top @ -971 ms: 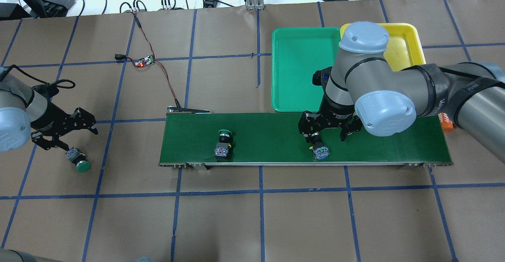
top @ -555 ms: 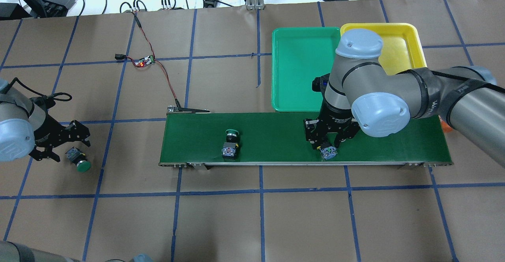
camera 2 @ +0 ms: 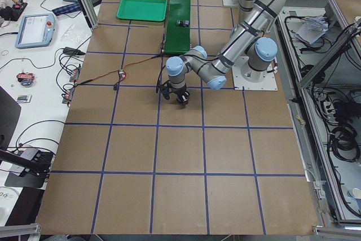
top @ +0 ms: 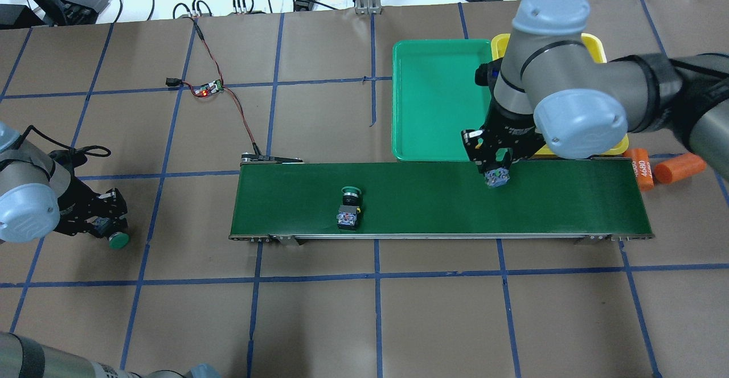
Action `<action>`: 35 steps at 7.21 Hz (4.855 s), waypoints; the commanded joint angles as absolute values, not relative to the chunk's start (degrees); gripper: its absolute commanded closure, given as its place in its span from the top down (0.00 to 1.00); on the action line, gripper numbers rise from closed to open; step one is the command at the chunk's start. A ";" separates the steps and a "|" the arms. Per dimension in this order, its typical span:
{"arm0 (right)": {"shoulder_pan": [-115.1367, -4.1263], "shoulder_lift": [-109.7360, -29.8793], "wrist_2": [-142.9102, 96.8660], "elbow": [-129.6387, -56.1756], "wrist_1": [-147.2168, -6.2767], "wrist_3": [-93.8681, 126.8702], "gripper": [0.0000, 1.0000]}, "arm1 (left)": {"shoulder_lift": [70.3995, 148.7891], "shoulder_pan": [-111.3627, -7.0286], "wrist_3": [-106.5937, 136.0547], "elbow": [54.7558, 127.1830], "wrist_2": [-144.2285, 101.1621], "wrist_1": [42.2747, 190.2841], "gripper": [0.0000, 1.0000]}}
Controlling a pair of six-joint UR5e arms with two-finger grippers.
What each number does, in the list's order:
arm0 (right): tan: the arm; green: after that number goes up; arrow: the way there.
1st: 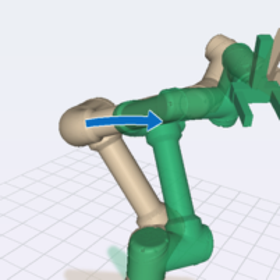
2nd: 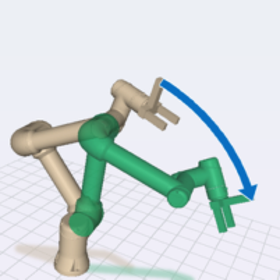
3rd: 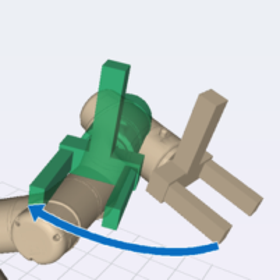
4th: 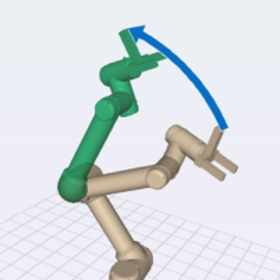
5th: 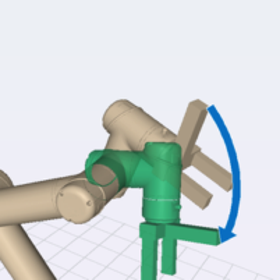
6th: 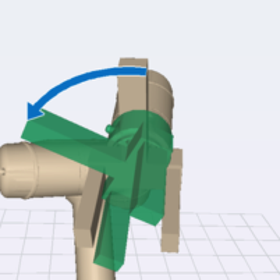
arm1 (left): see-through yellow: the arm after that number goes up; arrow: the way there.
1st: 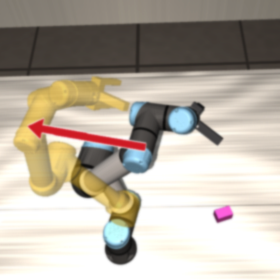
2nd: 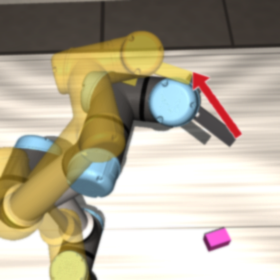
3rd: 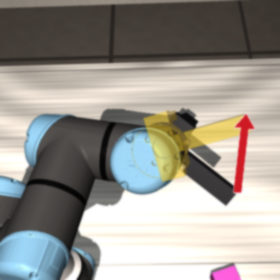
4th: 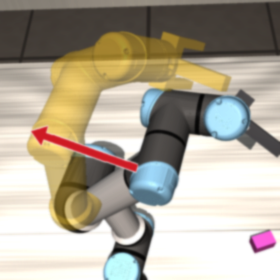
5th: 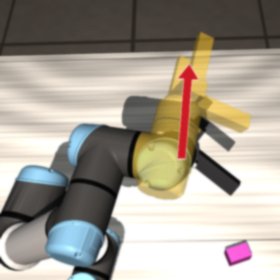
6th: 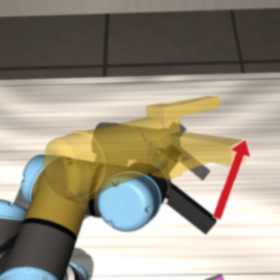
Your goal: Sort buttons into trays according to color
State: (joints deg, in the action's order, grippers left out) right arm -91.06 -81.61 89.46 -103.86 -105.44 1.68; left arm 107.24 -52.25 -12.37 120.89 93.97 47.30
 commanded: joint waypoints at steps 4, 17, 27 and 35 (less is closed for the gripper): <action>-74.81 -70.35 90.00 -96.79 -116.34 -10.87 0.00 | 98.81 -61.91 -12.57 119.97 94.04 54.37 0.00; -75.13 -81.78 89.12 -96.66 -104.09 -8.65 1.00 | 100.63 -92.72 0.62 116.11 85.17 58.45 1.00; -91.84 -91.15 81.24 -115.22 -104.50 13.08 1.00 | 90.28 -88.31 1.75 85.85 90.70 97.65 1.00; -95.71 -80.17 81.04 -114.52 -109.86 12.92 1.00 | 91.05 -92.46 5.98 85.70 90.79 91.29 1.00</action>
State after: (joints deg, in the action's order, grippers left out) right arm -95.70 -81.98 81.02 -114.59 -109.72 13.06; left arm 90.88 -92.41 5.75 86.96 90.95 89.31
